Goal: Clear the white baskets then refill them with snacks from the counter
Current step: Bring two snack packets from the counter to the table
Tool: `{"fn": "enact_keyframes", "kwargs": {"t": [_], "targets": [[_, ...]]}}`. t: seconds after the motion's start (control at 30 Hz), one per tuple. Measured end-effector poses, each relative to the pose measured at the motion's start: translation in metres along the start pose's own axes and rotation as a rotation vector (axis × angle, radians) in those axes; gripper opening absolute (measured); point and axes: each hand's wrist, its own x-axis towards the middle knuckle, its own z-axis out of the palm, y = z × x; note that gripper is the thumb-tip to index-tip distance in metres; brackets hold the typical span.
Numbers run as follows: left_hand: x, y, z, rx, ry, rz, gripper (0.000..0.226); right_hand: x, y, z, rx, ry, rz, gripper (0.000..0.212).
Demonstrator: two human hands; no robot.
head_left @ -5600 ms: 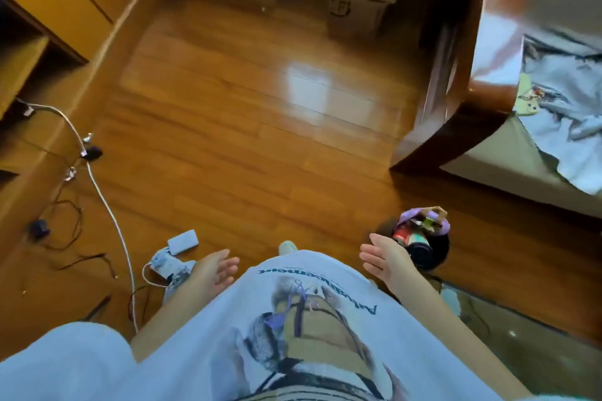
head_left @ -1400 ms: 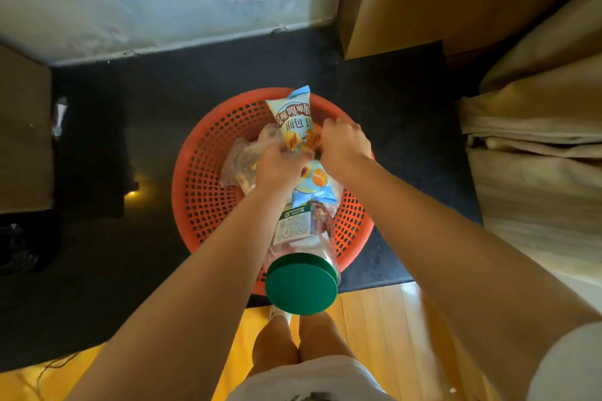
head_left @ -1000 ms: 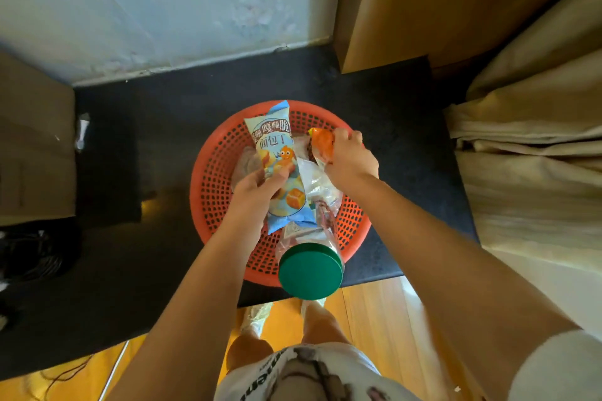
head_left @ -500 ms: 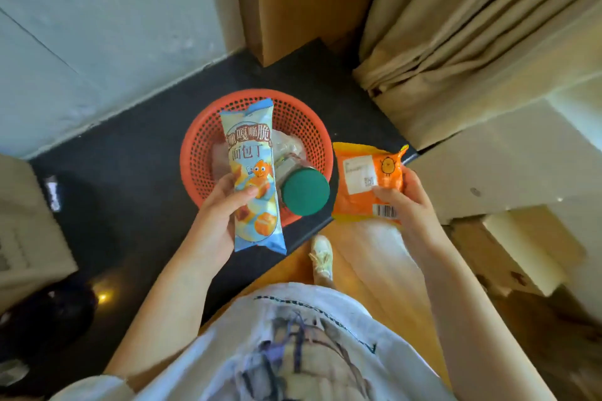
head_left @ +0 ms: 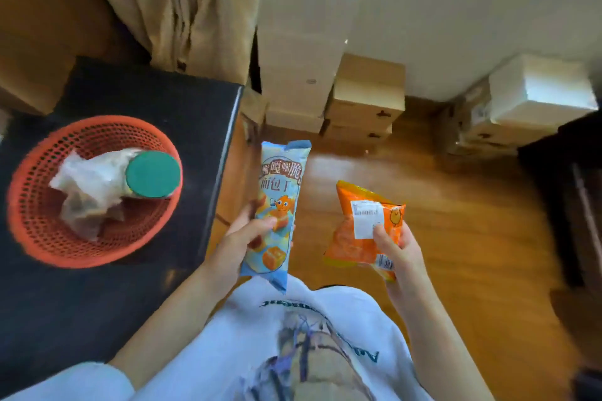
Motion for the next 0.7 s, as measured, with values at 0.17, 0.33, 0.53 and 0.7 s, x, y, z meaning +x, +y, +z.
{"fn": "enact_keyframes", "kwargs": {"t": [0.17,0.33,0.53,0.7], "targets": [[0.007,-0.049,0.070,0.284,-0.143,-0.099,0.035,-0.048,0.030,-0.089,0.085,0.240,-0.043,0.049],[0.002,-0.131,0.169,0.517,-0.215,-0.173,0.013,-0.112,0.061,-0.194,0.216,0.471,-0.103,0.051],[-0.038,-0.250,0.303,0.723,-0.420,-0.177,0.014,-0.197,0.109,-0.321,0.389,0.723,-0.142,0.045],[-0.064,-0.319,0.377,0.869,-0.604,-0.254,0.010,-0.255,0.151,-0.389,0.549,0.901,-0.166,0.045]]}}
